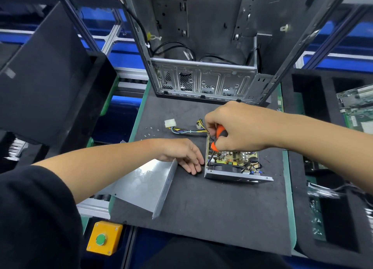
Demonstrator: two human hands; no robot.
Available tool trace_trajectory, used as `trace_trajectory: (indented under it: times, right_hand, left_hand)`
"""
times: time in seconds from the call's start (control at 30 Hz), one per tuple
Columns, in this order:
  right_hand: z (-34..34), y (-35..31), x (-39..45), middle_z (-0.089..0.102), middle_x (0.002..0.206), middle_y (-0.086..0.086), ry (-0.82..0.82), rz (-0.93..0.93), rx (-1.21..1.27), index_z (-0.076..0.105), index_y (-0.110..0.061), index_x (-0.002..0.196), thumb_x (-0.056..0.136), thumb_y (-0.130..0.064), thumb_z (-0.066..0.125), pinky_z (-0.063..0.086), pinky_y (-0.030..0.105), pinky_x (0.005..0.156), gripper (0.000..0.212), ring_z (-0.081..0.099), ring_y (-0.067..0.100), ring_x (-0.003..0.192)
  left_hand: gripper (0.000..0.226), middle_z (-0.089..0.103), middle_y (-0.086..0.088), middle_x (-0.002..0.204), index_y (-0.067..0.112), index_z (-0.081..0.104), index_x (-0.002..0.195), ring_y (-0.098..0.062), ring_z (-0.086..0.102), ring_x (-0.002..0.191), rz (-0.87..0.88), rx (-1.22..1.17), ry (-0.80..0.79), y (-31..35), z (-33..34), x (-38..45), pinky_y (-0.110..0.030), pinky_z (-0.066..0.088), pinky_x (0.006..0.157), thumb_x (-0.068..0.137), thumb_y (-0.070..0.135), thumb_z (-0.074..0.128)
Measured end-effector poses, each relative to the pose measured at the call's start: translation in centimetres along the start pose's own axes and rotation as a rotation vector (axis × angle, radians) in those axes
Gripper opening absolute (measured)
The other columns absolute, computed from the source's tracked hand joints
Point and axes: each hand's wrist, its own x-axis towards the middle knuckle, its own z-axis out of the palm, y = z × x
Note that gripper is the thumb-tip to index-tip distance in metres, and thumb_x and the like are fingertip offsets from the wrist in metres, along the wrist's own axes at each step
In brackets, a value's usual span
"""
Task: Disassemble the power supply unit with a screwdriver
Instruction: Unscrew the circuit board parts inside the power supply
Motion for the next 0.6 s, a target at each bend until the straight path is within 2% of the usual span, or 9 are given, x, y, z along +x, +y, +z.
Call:
trace_trajectory:
  times: [0.1,0.27,0.4,0.47,0.6]
  right_hand:
    - [-0.1,-0.1,0.1,0.060,0.078,-0.011,-0.006,-0.003,-0.007,0.057,-0.025,0.082,0.076,-0.025,0.064,0.054,0.037,0.068,0.010,0.059,0.017,0.076]
    - [-0.2,-0.5,0.2,0.060,0.077,-0.012,-0.012,-0.006,-0.016,0.056,-0.026,0.082,0.075,-0.026,0.063,0.055,0.038,0.067,0.010,0.059,0.016,0.075]
    - [-0.6,-0.6,0.0,0.063,0.078,-0.011,0.011,-0.008,-0.002,0.054,-0.027,0.078,0.076,-0.027,0.065,0.053,0.035,0.065,0.011,0.058,0.010,0.073]
    - [-0.8,-0.5,-0.2,0.059,0.072,-0.013,0.029,-0.012,-0.009,0.054,-0.027,0.077,0.077,-0.026,0.067,0.047,0.030,0.058,0.013,0.054,0.005,0.066]
    - [-1.3,-0.3,-0.4,0.056,0.068,-0.014,0.070,-0.009,0.001,0.056,-0.027,0.077,0.076,-0.025,0.067,0.042,0.027,0.055,0.012,0.052,0.003,0.062]
  left_hand:
    - [0.013,0.070,-0.016,0.087,0.001,0.063,0.099,-0.021,0.068,0.071,0.041,0.058,0.037,-0.1,0.3,0.1,-0.022,0.057,0.066,0.091,-0.002,0.053]
    - [0.020,0.069,-0.016,0.089,-0.008,0.061,0.109,-0.018,0.068,0.069,0.065,0.069,0.063,0.5,0.0,0.1,-0.021,0.056,0.065,0.091,-0.003,0.054]
    - [0.013,0.069,-0.015,0.089,0.001,0.063,0.098,-0.017,0.068,0.068,0.081,0.044,0.060,0.8,0.2,0.1,-0.020,0.056,0.065,0.089,-0.006,0.056]
    - [0.014,0.069,-0.013,0.089,0.004,0.063,0.094,-0.016,0.067,0.070,0.094,0.041,0.057,0.7,0.3,0.1,-0.019,0.056,0.065,0.088,-0.008,0.058]
    - [0.020,0.068,-0.013,0.094,0.004,0.061,0.097,-0.012,0.068,0.071,0.110,0.047,0.027,0.5,0.1,0.0,-0.020,0.054,0.066,0.085,-0.012,0.060]
